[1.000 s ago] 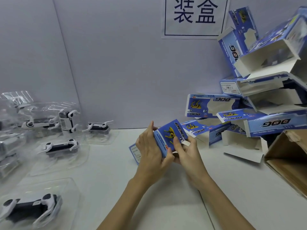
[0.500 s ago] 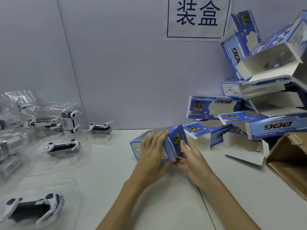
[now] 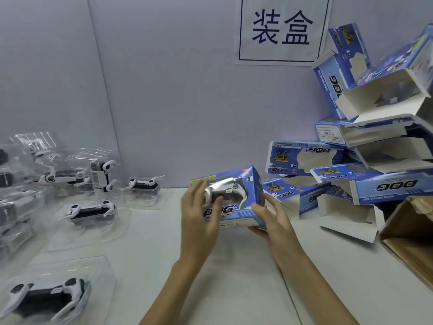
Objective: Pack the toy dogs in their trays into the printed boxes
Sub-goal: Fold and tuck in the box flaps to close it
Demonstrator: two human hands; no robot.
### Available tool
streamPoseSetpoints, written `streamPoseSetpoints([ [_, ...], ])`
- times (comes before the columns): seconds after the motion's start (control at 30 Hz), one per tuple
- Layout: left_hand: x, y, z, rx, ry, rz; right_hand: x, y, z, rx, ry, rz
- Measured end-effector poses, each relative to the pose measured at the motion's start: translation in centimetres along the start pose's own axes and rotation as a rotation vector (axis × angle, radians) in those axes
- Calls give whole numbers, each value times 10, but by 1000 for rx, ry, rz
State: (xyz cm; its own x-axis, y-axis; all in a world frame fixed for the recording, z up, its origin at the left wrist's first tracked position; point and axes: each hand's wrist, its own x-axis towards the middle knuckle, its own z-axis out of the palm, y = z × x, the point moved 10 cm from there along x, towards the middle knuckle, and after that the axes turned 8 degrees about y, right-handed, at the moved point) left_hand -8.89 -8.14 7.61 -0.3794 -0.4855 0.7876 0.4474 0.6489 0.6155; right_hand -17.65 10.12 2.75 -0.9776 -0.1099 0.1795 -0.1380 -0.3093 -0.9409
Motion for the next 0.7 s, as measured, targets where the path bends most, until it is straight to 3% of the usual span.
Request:
streamPoseSetpoints([
  [0.1, 4, -49, -15, -45, 29, -450, 4, -7, -4, 72, 7, -68],
  [0.17, -5, -68, -2, -285, -68, -715, 3, -13, -5, 91, 22, -126],
  [0.2, -8, -68, 7, -386, -117, -758, 2, -14, -7, 87, 43, -155],
  [0.43, -1, -42, 18, -519, -134, -591, -8, -26, -15, -25, 180, -320],
  [0.57, 4, -27, 17, -481, -140, -479, -7, -29, -25, -18, 241, -313],
  [0.7, 2, -24, 15, -455, -134, -475, -4, -22, -25, -22, 219, -280],
])
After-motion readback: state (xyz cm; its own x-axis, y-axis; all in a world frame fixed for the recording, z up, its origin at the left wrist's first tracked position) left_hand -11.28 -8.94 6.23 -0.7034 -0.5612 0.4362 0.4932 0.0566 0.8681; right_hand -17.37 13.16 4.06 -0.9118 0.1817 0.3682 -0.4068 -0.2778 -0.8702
